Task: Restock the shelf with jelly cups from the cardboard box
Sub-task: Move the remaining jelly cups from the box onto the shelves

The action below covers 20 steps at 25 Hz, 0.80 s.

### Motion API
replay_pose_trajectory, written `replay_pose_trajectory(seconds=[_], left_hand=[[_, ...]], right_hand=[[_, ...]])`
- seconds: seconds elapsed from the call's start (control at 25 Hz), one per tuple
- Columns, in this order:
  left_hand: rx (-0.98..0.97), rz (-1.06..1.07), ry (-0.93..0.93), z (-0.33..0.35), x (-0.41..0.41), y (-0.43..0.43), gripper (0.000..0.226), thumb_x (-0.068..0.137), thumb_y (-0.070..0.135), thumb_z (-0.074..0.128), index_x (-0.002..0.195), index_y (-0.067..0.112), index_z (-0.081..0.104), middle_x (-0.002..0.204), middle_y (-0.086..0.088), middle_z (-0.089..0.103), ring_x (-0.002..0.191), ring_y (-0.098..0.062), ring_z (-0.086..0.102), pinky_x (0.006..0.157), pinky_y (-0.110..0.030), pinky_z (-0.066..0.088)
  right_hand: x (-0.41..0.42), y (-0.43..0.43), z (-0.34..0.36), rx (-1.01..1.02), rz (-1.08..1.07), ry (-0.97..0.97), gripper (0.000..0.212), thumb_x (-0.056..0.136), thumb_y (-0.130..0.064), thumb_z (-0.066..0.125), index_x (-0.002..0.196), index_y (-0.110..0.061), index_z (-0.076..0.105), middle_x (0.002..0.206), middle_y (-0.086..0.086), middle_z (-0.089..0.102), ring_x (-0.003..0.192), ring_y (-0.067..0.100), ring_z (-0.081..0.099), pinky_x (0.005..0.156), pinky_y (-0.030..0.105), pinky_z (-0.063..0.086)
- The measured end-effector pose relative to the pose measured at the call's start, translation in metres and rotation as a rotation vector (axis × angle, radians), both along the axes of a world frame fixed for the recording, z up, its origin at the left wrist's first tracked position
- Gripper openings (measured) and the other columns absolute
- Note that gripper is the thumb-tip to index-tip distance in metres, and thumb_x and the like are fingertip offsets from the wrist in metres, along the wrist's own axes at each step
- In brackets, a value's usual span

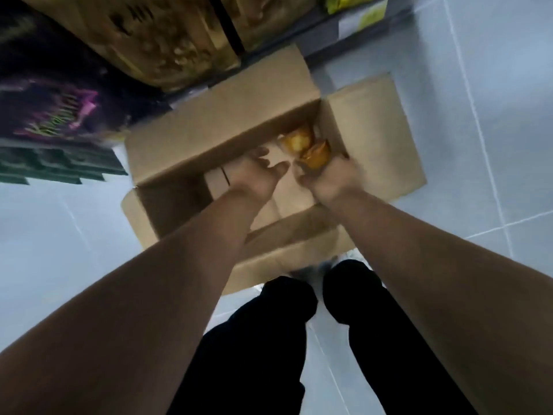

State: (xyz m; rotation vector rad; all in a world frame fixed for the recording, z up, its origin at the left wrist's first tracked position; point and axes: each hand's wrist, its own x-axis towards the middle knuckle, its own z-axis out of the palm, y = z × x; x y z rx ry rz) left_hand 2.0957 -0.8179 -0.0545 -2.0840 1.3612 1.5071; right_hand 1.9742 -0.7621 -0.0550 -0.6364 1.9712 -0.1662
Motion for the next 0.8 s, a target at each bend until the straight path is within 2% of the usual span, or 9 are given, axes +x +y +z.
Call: replay_pose_trajectory(seconds=[0.08,0.2,0.28,0.36,0.44,0.52,0.64,0.72,0.8], left_hand=[[0.019,0.080,-0.019,-0.054,-0.007,-0.001,0.058,0.088,0.043,0.066,0.139,0.023,0.048,0.141,0.001,0.052,0.126,-0.020,0.050,0.090,-0.023,0.037],[0.055,0.196,-0.003,-0.124,-0.022,-0.001,0.072,0.081,0.046,0.073,0.140,0.015,0.046,0.135,-0.008,0.055,0.116,-0.025,0.055,0.100,-0.034,0.046],[0.080,0.281,0.026,-0.162,-0.031,-0.006,0.075,0.081,0.044,0.072,0.142,0.012,0.043,0.134,-0.011,0.056,0.119,-0.029,0.056,0.102,-0.040,0.047],[0.115,0.359,0.079,-0.190,-0.045,-0.016,0.071,0.086,0.040,0.069,0.145,0.012,0.040,0.138,-0.011,0.054,0.125,-0.031,0.053,0.104,-0.038,0.046],[0.086,0.357,0.105,-0.210,-0.055,-0.022,0.100,0.067,0.059,0.075,0.148,0.018,0.035,0.139,-0.008,0.055,0.125,-0.029,0.055,0.104,-0.038,0.046],[-0.006,0.381,0.096,-0.232,-0.058,-0.024,0.118,0.042,0.072,0.076,0.144,0.021,0.044,0.134,-0.006,0.060,0.120,-0.027,0.059,0.102,-0.040,0.048],[-0.066,0.423,0.127,-0.236,-0.054,-0.027,0.105,0.046,0.059,0.076,0.139,0.015,0.051,0.130,-0.008,0.063,0.117,-0.027,0.061,0.100,-0.039,0.050],[-0.067,0.458,0.165,-0.224,-0.054,-0.028,0.103,0.045,0.055,0.075,0.136,0.014,0.054,0.123,-0.008,0.066,0.111,-0.028,0.064,0.097,-0.041,0.052],[-0.063,0.480,0.175,-0.204,-0.048,-0.026,0.066,0.068,0.040,0.080,0.123,0.009,0.060,0.105,-0.006,0.067,0.101,-0.026,0.066,0.091,-0.040,0.055]], right_hand=[[0.004,0.000,-0.052,0.079,0.036,-0.026,0.050,0.084,-0.039,0.069,0.124,-0.011,0.056,0.120,0.008,0.063,0.111,0.028,0.060,0.086,0.029,0.046],[0.001,0.003,-0.122,0.155,-0.042,-0.082,0.038,0.092,-0.026,0.061,0.125,-0.009,0.055,0.124,0.012,0.060,0.114,0.029,0.058,0.083,0.030,0.044],[0.004,0.003,-0.158,0.153,-0.122,-0.131,0.035,0.095,-0.017,0.056,0.128,-0.006,0.054,0.128,0.013,0.059,0.117,0.029,0.056,0.080,0.029,0.041],[0.016,0.000,-0.178,0.110,-0.162,-0.122,0.035,0.097,-0.019,0.051,0.131,-0.009,0.052,0.128,0.010,0.059,0.117,0.028,0.056,0.080,0.028,0.039],[0.025,-0.007,-0.191,0.051,-0.264,-0.064,0.036,0.098,-0.034,0.047,0.130,-0.018,0.051,0.125,0.007,0.059,0.116,0.029,0.056,0.090,0.032,0.043],[0.023,-0.014,-0.202,0.027,-0.360,-0.031,0.040,0.099,-0.042,0.042,0.135,-0.024,0.044,0.131,0.007,0.056,0.122,0.029,0.052,0.101,0.039,0.040],[0.013,-0.023,-0.207,-0.012,-0.347,0.051,0.044,0.094,-0.044,0.054,0.132,-0.024,0.045,0.122,0.000,0.055,0.114,0.019,0.053,0.083,0.030,0.037],[0.009,-0.024,-0.201,-0.013,-0.360,0.039,0.045,0.088,-0.045,0.062,0.123,-0.020,0.049,0.113,-0.001,0.056,0.107,0.018,0.055,0.081,0.030,0.038],[0.013,-0.021,-0.190,0.058,-0.303,-0.010,0.028,0.087,-0.040,0.065,0.104,-0.021,0.053,0.099,0.000,0.058,0.097,0.020,0.056,0.078,0.031,0.039]])
